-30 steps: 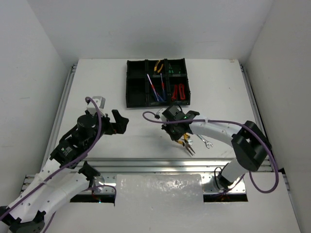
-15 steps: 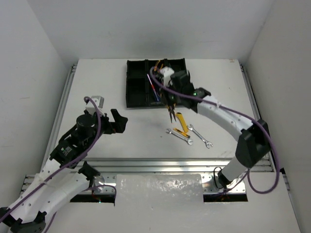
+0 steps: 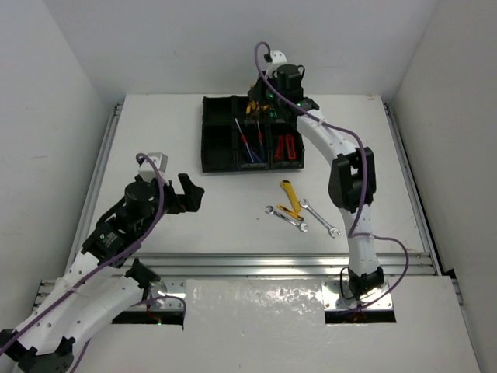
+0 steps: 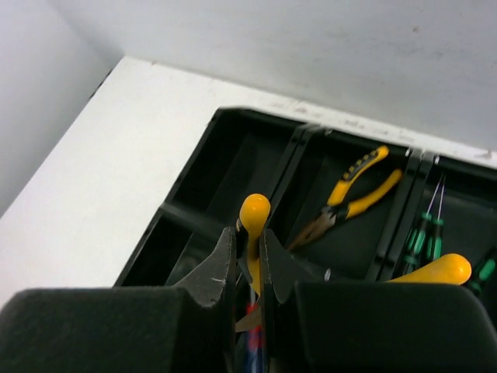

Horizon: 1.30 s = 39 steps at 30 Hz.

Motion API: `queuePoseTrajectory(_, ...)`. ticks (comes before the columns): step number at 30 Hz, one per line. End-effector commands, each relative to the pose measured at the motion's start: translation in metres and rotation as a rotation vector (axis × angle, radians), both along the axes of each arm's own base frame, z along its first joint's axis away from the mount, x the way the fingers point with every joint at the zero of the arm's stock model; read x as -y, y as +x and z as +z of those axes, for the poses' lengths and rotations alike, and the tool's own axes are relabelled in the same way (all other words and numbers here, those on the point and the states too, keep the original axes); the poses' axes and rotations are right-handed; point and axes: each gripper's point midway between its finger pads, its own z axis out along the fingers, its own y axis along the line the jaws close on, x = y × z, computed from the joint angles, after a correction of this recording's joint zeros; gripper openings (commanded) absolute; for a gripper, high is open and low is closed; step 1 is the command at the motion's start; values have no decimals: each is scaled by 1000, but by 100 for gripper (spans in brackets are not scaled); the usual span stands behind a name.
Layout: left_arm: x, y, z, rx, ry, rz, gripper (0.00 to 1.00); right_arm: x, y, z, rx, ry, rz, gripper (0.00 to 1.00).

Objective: Sort the tools into containers

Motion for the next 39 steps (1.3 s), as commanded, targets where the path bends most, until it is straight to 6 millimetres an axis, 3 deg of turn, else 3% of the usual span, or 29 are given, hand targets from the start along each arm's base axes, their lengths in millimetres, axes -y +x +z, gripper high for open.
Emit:
queuePoseTrajectory(1,-3,4,13,52,-27,24,100,-11,32,73,285,96,-28,0)
queuePoseTrajectory(5,-3,3,13,52,-28,20,100,-11,58,81,365,115,-57,0)
queuePoseTrajectory(7,-3,3,14,57,-31,20,100,-5,64,79,364,136,-94,0)
queuePoseTrajectory(8,-3,3,15,59,-33,19,100,1,63,93,398,157,-110,0)
queuePoseTrajectory(13,0,1,18,69,-41,-4,100,10,74,86,453,131,-134,0)
queuePoseTrajectory(14,1,0,18,71,-40,-9,100,10,79,74,459,121,-135,0)
queuePoseTrajectory(20,0,-3,24,93,-56,-18,100,12,93,47,480,87,-156,0)
queuePoseTrajectory(24,1,-5,26,104,-62,-24,100,10,93,23,441,59,-136,0)
queuePoseTrajectory(30,1,-6,29,112,-69,-30,100,4,92,8,417,38,-115,0)
queuePoseTrajectory(32,0,-7,29,116,-69,-29,100,5,92,9,413,37,-127,9)
queuePoseTrajectory(35,0,-7,29,117,-71,-28,100,6,93,11,406,35,-144,52)
queuePoseTrajectory(37,0,-7,30,118,-72,-25,100,10,94,19,419,27,-160,65)
queuePoseTrajectory(39,0,-7,30,119,-73,-25,100,12,94,28,430,10,-168,69)
